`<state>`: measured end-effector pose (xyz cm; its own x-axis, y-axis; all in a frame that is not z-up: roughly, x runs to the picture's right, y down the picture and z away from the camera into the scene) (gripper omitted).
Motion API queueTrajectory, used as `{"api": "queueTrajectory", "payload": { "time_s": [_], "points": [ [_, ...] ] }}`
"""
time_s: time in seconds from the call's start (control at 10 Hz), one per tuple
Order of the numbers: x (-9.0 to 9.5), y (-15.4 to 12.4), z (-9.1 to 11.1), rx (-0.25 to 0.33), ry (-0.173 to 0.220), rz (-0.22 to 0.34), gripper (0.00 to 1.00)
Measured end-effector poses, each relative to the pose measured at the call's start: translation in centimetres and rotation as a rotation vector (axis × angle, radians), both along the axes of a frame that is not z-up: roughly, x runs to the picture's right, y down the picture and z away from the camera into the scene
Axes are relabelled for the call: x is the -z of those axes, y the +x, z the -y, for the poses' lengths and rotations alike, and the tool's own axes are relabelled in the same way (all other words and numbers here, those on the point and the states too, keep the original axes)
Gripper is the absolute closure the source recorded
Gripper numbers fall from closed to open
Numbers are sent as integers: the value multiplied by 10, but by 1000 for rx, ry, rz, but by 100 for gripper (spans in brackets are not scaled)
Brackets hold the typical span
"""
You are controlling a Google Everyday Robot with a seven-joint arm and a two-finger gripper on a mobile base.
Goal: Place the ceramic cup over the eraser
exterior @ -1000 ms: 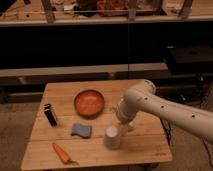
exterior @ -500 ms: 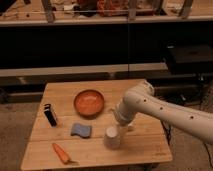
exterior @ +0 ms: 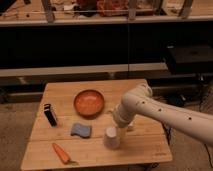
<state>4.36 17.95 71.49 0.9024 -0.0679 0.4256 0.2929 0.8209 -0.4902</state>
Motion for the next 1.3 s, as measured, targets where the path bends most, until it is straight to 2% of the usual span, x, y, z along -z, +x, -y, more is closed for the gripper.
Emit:
{"api": "queueTrajectory", "payload": {
  "time_s": [1.3],
  "points": [
    [-7, -7, -21, 58, 5, 66, 20]
  ]
}}
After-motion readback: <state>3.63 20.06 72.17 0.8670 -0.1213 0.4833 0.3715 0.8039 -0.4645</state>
